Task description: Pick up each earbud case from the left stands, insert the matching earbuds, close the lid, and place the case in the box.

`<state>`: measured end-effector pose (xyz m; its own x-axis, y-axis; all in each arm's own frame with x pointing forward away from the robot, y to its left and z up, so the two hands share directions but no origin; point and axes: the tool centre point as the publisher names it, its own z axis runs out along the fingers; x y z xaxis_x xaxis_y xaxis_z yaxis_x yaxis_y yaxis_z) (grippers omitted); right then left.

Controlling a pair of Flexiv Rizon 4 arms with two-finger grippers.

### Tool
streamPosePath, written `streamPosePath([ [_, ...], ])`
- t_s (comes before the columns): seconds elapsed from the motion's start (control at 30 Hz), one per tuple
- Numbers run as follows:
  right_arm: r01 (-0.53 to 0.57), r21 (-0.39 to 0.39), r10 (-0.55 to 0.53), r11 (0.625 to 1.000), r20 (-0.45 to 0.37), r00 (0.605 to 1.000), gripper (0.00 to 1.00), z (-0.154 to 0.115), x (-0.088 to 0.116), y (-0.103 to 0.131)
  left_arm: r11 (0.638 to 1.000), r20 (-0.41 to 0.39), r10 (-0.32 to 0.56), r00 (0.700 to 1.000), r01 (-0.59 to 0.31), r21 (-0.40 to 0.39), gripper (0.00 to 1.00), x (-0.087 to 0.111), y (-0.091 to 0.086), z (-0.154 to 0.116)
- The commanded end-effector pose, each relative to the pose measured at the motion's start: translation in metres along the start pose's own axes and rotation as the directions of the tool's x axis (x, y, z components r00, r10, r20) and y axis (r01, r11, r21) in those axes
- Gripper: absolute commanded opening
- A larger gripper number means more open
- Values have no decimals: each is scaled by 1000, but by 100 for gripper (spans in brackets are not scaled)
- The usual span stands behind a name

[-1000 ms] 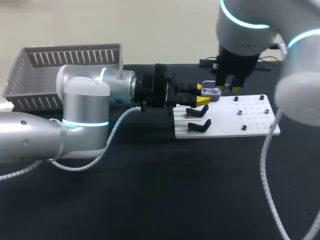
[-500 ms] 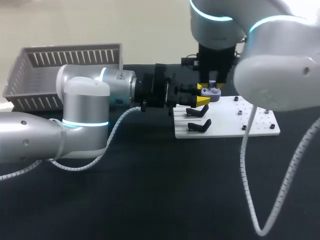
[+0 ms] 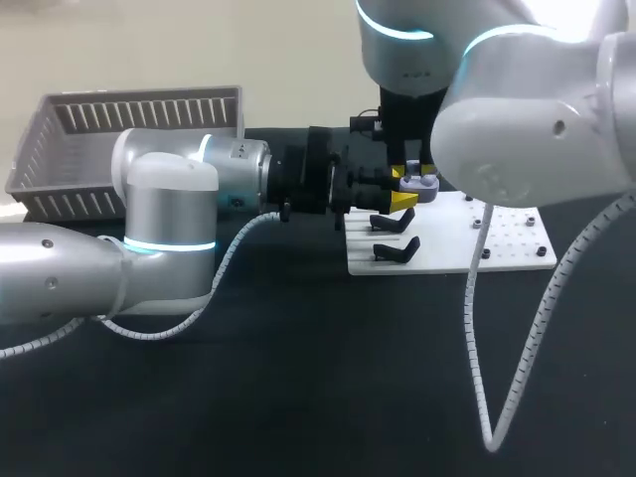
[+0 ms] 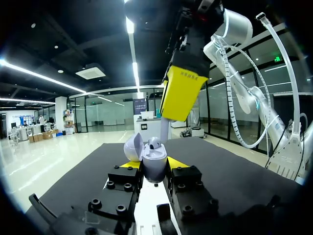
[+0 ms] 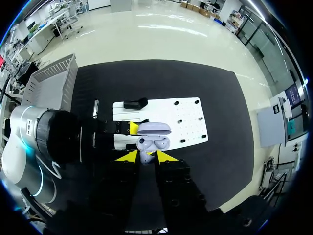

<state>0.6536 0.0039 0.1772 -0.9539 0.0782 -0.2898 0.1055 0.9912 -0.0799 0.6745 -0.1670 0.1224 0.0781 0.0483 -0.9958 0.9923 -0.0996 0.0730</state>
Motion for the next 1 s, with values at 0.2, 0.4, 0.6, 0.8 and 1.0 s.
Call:
streamPosePath([
  [0.2,-8,-21,8,1000,-10,1000,0,7,-3,-3,1000,2,2,1000,-2,-6,0,1,-1,0],
  [0.4,-12,-27,11,1000,-14,1000,0,10,-5,-3,1000,2,2,1000,-2,-6,0,1,-1,0],
  [0.6,-14,-33,13,999,-17,1000,0,12,-7,-2,1000,2,2,1000,-2,-6,0,1,-1,0],
  [0.8,-12,-35,11,999,-21,1000,0,14,-8,1,1000,2,2,1000,-2,-6,0,1,-1,0],
  [1.0,-14,-29,13,999,-31,999,0,19,-10,3,1000,2,2,1000,-2,-6,0,1,-1,0],
])
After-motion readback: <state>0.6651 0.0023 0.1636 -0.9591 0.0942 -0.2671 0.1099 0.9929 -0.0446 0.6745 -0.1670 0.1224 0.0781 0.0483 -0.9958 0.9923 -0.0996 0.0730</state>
